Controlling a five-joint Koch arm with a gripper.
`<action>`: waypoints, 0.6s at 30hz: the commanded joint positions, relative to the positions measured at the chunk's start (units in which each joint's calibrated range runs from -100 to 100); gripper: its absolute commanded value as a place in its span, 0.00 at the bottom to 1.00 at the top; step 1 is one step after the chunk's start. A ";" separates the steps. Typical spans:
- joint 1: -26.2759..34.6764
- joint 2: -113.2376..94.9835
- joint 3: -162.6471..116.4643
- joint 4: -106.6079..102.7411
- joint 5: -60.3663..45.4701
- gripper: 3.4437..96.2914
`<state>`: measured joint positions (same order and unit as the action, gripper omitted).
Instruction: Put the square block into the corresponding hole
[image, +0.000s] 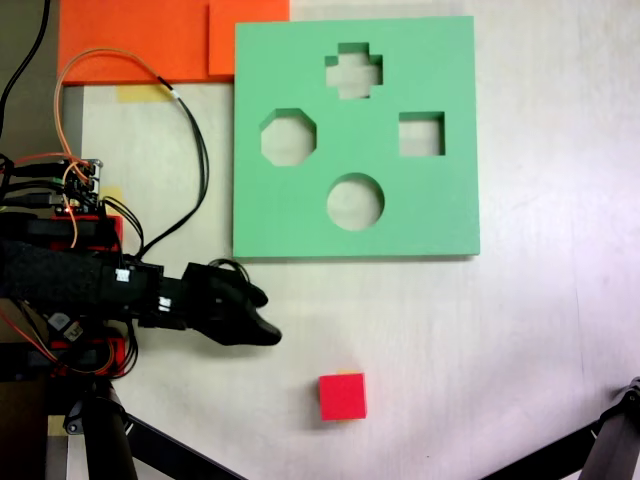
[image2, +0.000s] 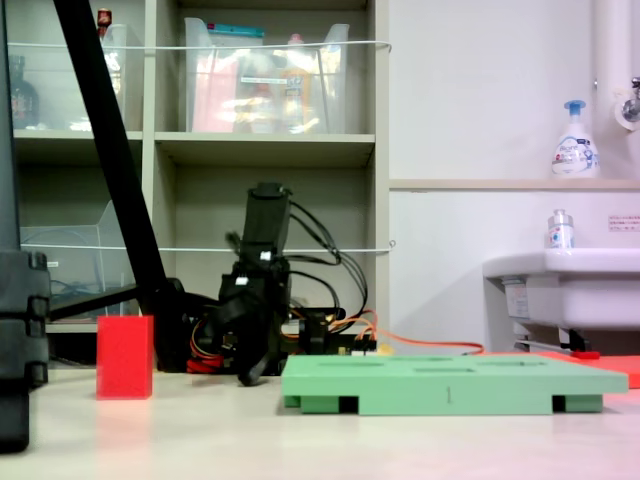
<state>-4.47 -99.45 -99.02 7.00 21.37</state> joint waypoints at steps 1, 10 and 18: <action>-5.52 -0.55 -0.98 -2.52 7.72 0.48; -9.67 4.34 40.99 -69.83 14.02 0.47; -9.38 26.13 82.97 -103.82 14.07 0.47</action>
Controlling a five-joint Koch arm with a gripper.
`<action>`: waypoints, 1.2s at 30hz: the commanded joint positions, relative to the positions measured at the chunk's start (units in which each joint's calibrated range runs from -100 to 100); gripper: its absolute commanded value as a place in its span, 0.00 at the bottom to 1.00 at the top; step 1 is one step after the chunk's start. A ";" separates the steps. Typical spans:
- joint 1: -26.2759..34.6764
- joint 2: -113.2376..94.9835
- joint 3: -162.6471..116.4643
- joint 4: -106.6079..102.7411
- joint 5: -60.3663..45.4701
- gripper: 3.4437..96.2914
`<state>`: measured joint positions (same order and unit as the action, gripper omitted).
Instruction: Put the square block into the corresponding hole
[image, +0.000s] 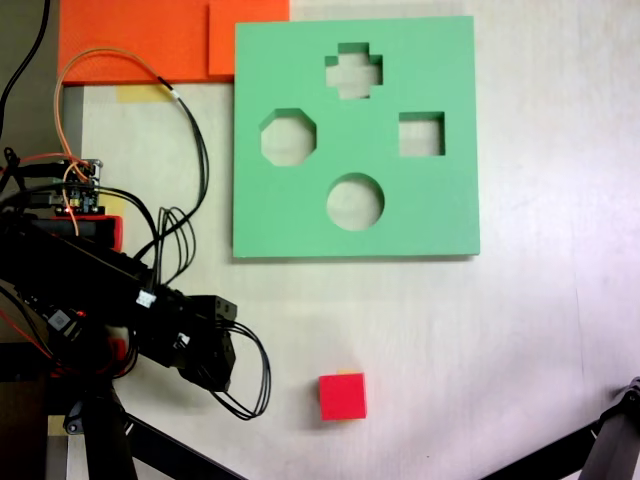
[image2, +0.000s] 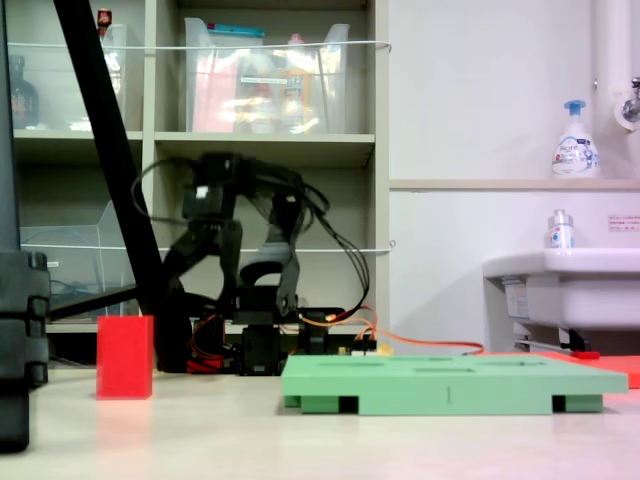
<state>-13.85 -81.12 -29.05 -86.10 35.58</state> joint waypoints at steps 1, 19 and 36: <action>0.00 11.43 18.29 -13.23 -0.29 0.47; 1.32 60.59 42.91 -6.10 -2.54 0.85; 2.78 83.22 50.09 -0.13 -2.10 0.59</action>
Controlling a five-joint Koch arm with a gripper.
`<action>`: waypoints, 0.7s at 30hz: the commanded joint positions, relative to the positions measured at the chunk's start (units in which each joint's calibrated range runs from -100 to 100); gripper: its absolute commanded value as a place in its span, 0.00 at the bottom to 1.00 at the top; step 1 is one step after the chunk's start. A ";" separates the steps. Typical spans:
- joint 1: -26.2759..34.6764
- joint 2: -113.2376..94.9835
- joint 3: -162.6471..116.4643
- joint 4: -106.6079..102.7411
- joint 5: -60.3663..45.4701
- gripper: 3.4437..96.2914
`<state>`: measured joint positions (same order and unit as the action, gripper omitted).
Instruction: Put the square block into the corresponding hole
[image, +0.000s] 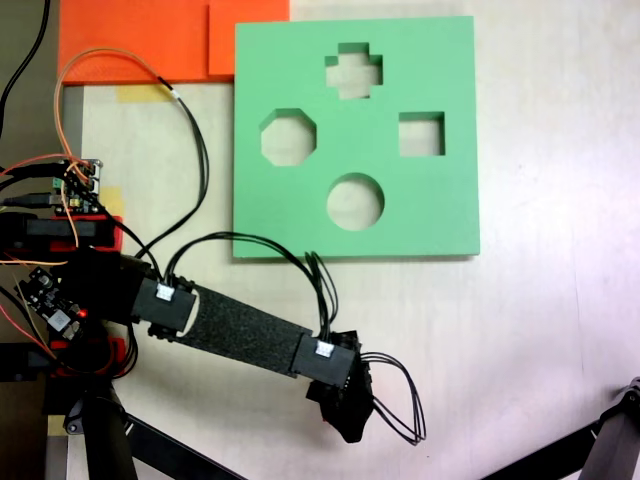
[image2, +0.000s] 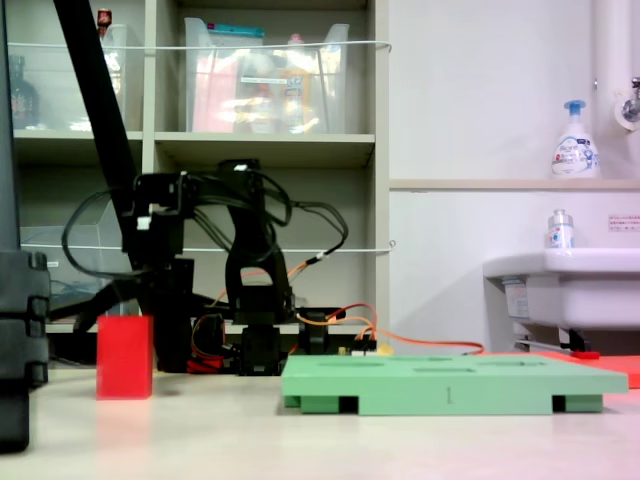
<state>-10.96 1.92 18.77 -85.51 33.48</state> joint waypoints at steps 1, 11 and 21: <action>-0.20 0.18 2.27 -1.49 0.10 0.54; -0.59 1.16 2.37 -10.93 1.42 0.39; -1.12 1.16 2.57 -14.49 3.32 0.23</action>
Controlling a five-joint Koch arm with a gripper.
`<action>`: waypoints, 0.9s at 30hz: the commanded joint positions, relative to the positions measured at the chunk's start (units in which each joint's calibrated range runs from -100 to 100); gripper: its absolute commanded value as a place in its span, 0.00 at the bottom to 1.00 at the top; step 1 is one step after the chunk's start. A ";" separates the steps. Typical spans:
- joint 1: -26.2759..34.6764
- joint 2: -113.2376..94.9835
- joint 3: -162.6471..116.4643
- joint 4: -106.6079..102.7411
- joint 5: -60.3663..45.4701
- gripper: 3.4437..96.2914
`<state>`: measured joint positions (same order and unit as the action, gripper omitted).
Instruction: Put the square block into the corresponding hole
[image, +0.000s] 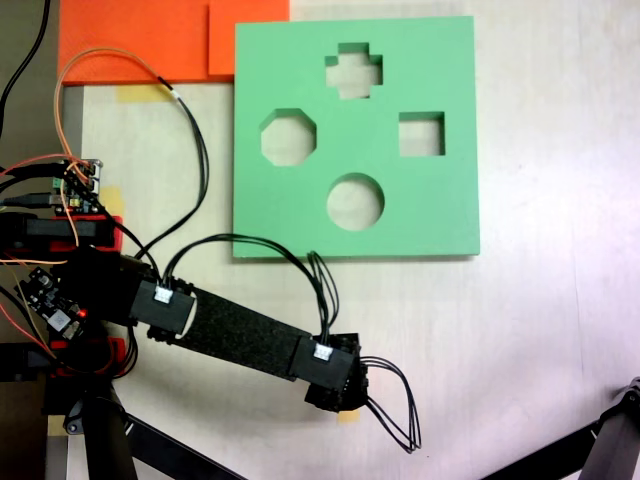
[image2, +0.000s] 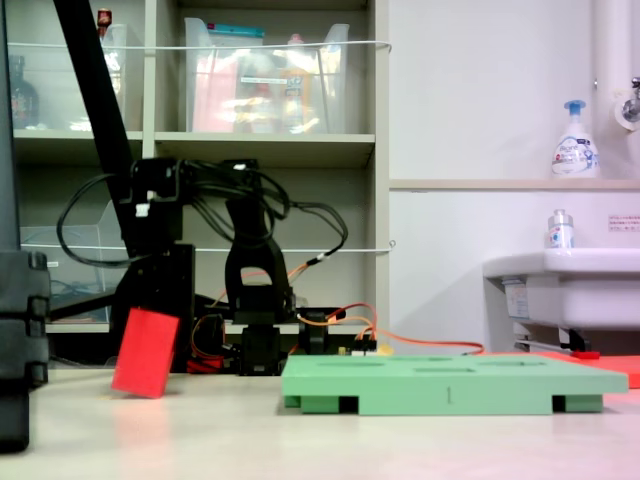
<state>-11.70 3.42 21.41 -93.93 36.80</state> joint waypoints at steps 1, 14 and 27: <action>-0.49 -0.35 -0.08 -6.07 0.00 0.22; 2.05 -21.72 -0.17 -6.07 4.84 0.22; 23.69 -18.50 18.37 -6.07 26.18 0.22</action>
<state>10.04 -19.02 33.76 -98.04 59.85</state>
